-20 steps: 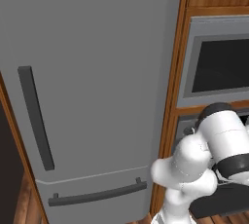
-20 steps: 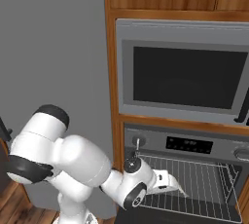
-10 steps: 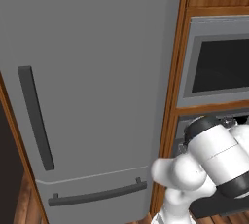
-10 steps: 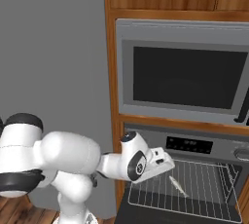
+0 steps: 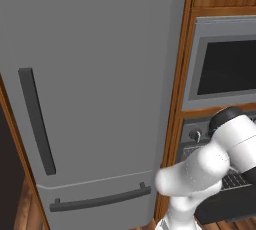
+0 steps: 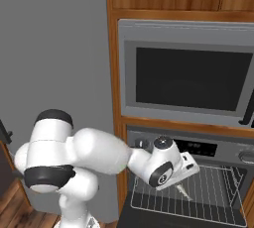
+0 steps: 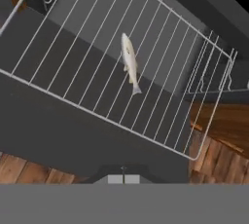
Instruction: Take the fish from the oven and place it on the plate on the counter.
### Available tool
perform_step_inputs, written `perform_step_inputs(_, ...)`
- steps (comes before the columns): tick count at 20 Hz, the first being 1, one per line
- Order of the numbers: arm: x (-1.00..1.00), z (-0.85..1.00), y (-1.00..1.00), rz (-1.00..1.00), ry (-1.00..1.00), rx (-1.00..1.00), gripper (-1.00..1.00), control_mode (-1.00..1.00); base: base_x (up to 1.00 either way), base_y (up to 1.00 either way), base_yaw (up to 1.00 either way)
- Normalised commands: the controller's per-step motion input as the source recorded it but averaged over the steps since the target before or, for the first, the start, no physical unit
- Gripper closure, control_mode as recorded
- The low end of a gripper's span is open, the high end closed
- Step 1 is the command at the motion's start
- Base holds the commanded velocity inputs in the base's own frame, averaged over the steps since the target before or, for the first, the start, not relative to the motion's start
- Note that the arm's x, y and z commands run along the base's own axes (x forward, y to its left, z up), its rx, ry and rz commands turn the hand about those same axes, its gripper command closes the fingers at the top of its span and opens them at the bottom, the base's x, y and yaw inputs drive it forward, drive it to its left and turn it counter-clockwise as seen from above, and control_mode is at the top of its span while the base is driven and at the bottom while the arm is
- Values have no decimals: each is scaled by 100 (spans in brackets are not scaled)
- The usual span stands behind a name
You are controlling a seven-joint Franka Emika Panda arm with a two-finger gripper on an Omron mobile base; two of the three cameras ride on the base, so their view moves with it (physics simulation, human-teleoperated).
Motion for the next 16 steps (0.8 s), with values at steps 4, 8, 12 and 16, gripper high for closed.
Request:
perform_step_inputs(4,22,27,-48,19,1,21,100,-100,0,0,0)
perform_step_inputs(8,32,25,-49,18,3,20,100,-100,0,0,0)
perform_step_inputs(12,37,9,-41,9,4,14,100,-100,0,0,0)
perform_step_inputs(16,29,-12,-3,1,5,17,-100,-100,0,0,0)
